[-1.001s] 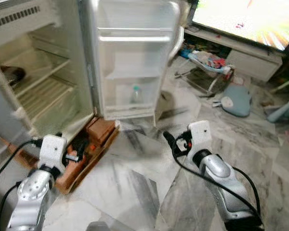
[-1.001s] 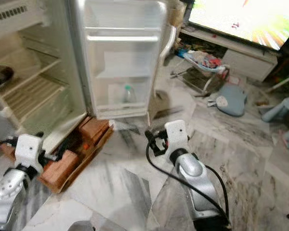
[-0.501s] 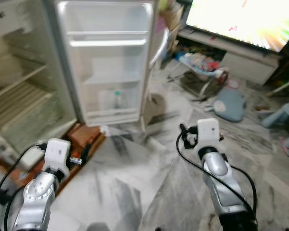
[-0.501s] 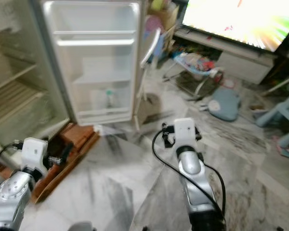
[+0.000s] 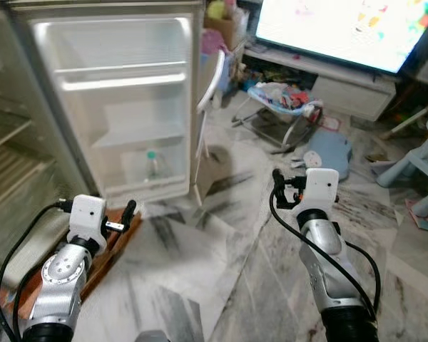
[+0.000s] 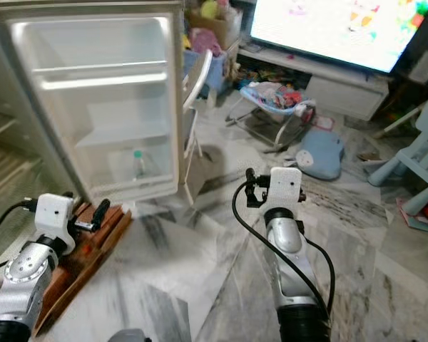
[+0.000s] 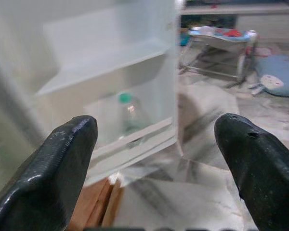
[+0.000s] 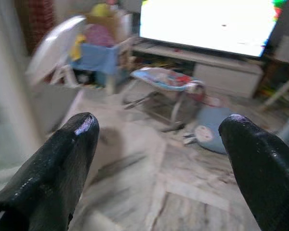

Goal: Restocking fridge

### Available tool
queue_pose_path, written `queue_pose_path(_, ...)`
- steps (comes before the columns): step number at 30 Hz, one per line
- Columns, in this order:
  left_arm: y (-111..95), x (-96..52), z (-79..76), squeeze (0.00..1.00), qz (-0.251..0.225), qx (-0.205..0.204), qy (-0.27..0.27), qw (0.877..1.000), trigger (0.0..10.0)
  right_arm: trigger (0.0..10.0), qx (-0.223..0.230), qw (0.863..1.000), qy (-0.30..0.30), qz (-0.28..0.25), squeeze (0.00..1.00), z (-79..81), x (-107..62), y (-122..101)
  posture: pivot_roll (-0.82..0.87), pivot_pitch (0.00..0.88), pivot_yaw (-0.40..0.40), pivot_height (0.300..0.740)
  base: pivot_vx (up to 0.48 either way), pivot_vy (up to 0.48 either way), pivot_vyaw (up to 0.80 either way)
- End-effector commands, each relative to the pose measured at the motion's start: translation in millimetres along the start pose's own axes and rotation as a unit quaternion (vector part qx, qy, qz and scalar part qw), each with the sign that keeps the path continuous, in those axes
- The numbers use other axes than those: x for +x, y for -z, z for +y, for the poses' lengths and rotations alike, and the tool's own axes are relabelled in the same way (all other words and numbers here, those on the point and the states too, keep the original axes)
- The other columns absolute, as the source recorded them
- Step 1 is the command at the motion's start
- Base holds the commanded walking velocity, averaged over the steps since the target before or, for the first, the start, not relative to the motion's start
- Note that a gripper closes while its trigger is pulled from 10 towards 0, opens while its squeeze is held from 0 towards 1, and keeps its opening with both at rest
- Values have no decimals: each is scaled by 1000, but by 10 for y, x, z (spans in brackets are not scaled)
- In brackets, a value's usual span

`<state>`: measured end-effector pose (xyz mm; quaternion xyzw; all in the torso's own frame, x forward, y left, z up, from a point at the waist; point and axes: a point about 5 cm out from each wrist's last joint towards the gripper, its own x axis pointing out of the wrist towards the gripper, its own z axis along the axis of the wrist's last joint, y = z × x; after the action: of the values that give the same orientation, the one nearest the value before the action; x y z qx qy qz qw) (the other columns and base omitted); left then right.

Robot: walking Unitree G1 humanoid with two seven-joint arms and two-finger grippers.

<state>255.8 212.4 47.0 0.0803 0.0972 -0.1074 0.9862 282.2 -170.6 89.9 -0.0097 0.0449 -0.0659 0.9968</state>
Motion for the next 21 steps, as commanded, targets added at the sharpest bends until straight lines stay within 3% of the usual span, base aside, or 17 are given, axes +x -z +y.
queue_pose_path(1,35,-15,-29,0,12,9,17,1000,10000,10000,12,1000,24,8,0,-57,-11,59,111,0,54,740,0,0,0)
queue_pose_path(5,53,96,-24,0,21,16,24,999,10000,10000,32,997,69,7,0,-56,9,74,53,0,88,740,0,0,0)
queue_pose_path(12,-204,323,-61,0,-20,27,38,999,10000,10000,18,998,56,-9,0,-30,27,11,28,0,54,740,0,0,0)
queue_pose_path(16,-254,336,-8,0,-39,16,17,999,10000,10000,32,998,53,-13,0,-75,7,-58,2,0,41,740,0,0,0)
queue_pose_path(21,-201,291,-31,0,-49,-1,-4,999,10000,10000,4,999,43,-24,0,-126,-23,-104,-18,0,31,740,0,0,-130)
